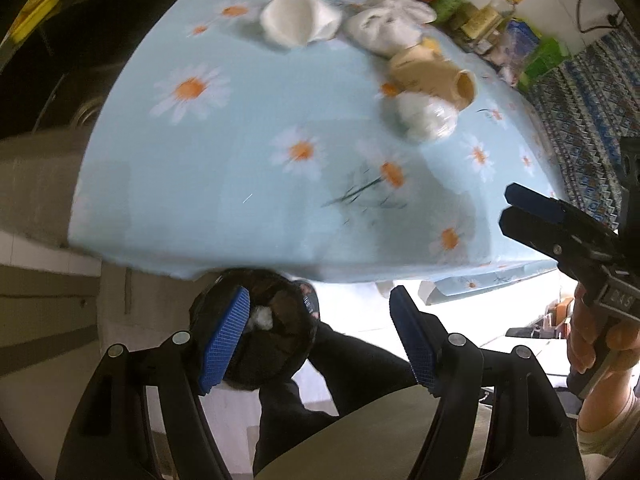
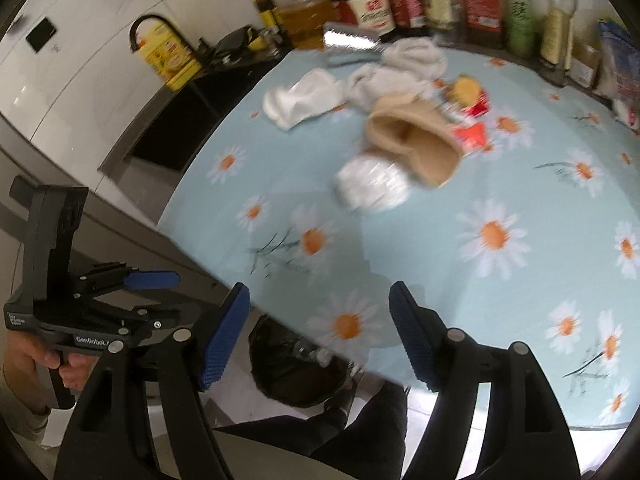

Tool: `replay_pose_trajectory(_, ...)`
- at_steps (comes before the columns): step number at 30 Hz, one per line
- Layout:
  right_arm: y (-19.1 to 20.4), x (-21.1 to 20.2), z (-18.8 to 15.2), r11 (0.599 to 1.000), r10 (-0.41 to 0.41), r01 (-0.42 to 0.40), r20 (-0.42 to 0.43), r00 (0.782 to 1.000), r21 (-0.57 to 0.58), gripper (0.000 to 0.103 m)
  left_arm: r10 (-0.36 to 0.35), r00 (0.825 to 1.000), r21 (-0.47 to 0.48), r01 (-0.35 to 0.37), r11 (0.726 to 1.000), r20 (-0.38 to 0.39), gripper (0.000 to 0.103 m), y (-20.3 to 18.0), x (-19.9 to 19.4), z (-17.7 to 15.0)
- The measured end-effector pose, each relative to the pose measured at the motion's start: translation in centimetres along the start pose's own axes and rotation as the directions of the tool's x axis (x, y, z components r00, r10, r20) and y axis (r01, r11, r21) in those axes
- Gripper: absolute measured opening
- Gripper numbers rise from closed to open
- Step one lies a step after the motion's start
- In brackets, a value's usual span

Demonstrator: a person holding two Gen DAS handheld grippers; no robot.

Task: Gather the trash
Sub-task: 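Open both tools to drop the cup and bag into the bin, then grasp the brown paper cup with the right tool while the left tool grasps the crumpled plastic bag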

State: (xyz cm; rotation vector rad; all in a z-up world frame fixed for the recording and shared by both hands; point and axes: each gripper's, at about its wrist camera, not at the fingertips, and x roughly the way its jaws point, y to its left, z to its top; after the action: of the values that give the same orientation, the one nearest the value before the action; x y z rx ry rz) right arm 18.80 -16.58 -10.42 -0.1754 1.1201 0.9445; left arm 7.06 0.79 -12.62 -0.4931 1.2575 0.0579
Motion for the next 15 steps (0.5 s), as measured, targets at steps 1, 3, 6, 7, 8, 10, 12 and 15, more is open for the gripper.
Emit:
replay_pose_trajectory(1,-0.5,-0.2,0.3,1.0,-0.002,0.002,0.008,1.0,0.004,0.072,0.0,1.0,0.009,0.0,1.0,0.004,0.07,-0.5,0.0,0.6)
replay_pose_trajectory(3,-1.6,-0.8,1.3,1.0,-0.008,0.008,0.022,1.0,0.008,0.072,0.0,1.0,0.019,-0.001,1.0,0.01,0.07,-1.4,0.2,1.6)
replay_pose_trajectory(6,-3.0,-1.0,2.6,1.0,-0.016,0.016,0.04,0.999,0.009,0.076,0.001,1.0,0.032,-0.001,0.999,0.016,0.07,-2.7,0.4,3.0)
replay_pose_trajectory(7,-3.4,-1.1,3.0,1.0,-0.016,0.016,0.043,0.999,0.012,0.076,0.001,1.0,0.036,-0.002,0.999,0.016,0.07,-3.1,0.6,3.4)
replay_pose_trajectory(8,-4.0,-1.0,3.5,1.0,-0.02,0.02,0.044,0.999,0.014,0.076,0.003,1.0,0.039,-0.003,0.999,0.015,0.07,-3.3,0.6,3.7)
replay_pose_trajectory(10,-4.9,-0.6,4.3,1.0,-0.023,0.023,0.042,0.999,0.014,0.076,0.017,1.0,0.041,-0.017,0.999,0.011,0.071,-4.0,1.0,4.7)
replay_pose_trajectory(12,-5.4,-0.1,5.1,1.0,-0.009,0.009,0.034,0.999,0.015,0.076,0.025,1.0,0.036,-0.026,0.999,0.016,0.071,-4.4,1.0,5.4)
replay_pose_trajectory(15,-5.9,1.0,6.3,1.0,0.003,-0.003,0.023,1.0,0.001,0.076,0.033,0.999,0.022,-0.033,0.999,0.014,0.071,-4.6,1.2,5.8)
